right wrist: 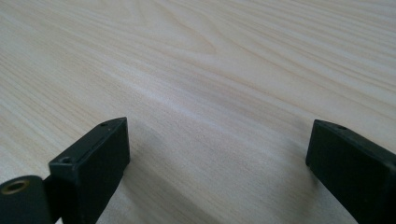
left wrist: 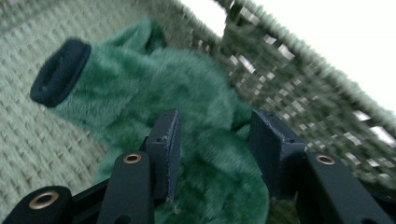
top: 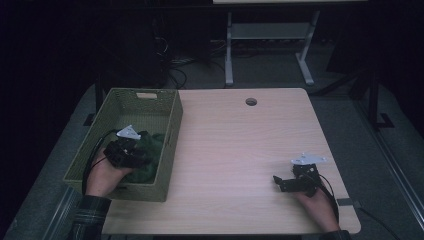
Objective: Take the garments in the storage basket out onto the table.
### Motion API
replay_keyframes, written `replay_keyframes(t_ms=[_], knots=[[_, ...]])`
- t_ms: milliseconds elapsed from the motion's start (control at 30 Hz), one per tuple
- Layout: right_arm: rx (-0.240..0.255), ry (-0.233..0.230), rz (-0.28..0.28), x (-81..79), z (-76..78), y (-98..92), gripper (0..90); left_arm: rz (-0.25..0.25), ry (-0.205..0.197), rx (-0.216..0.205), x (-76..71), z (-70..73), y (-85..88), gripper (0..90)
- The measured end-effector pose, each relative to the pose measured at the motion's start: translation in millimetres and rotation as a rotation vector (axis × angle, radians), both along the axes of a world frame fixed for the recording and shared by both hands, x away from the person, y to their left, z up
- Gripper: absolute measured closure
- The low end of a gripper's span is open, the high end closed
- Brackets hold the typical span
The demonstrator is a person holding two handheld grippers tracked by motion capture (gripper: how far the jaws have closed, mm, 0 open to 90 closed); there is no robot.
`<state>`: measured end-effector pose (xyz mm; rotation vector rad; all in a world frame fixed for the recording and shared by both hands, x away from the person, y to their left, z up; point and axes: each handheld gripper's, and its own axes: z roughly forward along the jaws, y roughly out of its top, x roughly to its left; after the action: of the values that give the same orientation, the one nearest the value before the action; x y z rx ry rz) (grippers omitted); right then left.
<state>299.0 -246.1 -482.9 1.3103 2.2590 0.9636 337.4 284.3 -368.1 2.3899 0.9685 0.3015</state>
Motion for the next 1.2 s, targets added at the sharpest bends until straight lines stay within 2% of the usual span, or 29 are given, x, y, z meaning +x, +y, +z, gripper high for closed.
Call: replay_keyframes(t_ms=[167, 267, 333, 467, 500, 533, 600, 800, 867, 933, 1067, 1167, 1200], knots=[[0.000, 0.000, 0.000, 0.0, 0.0, 0.0, 5.8, -0.017, 0.013, 0.010, 1.7, -1.0, -0.4, 51.7], [0.000, 0.000, 0.000, 0.0, 0.0, 0.0, 5.8, -0.038, 0.040, 0.064, 5.3, -4.4, -3.9, 49.8], [0.000, 0.000, 0.000, 0.0, 0.0, 0.0, 5.8, -0.049, 0.044, 0.079, 7.3, -5.9, -5.3, 48.7], [0.000, 0.000, 0.000, 0.0, 0.0, 0.0, 5.8, -0.054, 0.048, 0.059, 10.8, -7.2, -6.5, 47.5], [0.000, 0.000, 0.000, 0.0, 0.0, 0.0, 5.9, -0.068, 0.049, 0.055, 12.8, -9.0, -7.9, 47.5], [0.000, 0.000, 0.000, 0.0, 0.0, 0.0, 5.8, -0.083, 0.072, 0.072, 15.1, -12.7, -10.6, 47.7], [0.000, 0.000, 0.000, 0.0, 0.0, 0.0, 5.9, -0.091, 0.085, 0.094, 16.6, -16.7, -13.1, 48.0], [0.000, 0.000, 0.000, 0.0, 0.0, 0.0, 5.8, -0.101, 0.106, 0.108, 19.5, -21.9, -13.0, 48.2], [0.000, 0.000, 0.000, 0.0, 0.0, 0.0, 5.8, -0.090, 0.115, 0.098, 20.2, -24.6, -13.1, 48.7], [0.000, 0.000, 0.000, 0.0, 0.0, 0.0, 5.9, -0.098, 0.122, 0.112, 21.1, -25.9, -12.3, 50.9], [-0.001, 0.000, 0.000, 0.0, 0.0, 0.0, 5.8, -0.090, 0.128, 0.104, 21.5, -28.1, -12.5, 54.9], [-0.001, 0.000, 0.000, 0.0, 0.0, 0.0, 5.8, -0.108, 0.154, 0.103, 22.5, -29.6, -13.1, 66.4], [-0.001, 0.000, 0.000, 0.0, 0.0, 0.0, 5.8, -0.110, 0.160, 0.100, 22.7, -30.1, -13.3, 73.6]])
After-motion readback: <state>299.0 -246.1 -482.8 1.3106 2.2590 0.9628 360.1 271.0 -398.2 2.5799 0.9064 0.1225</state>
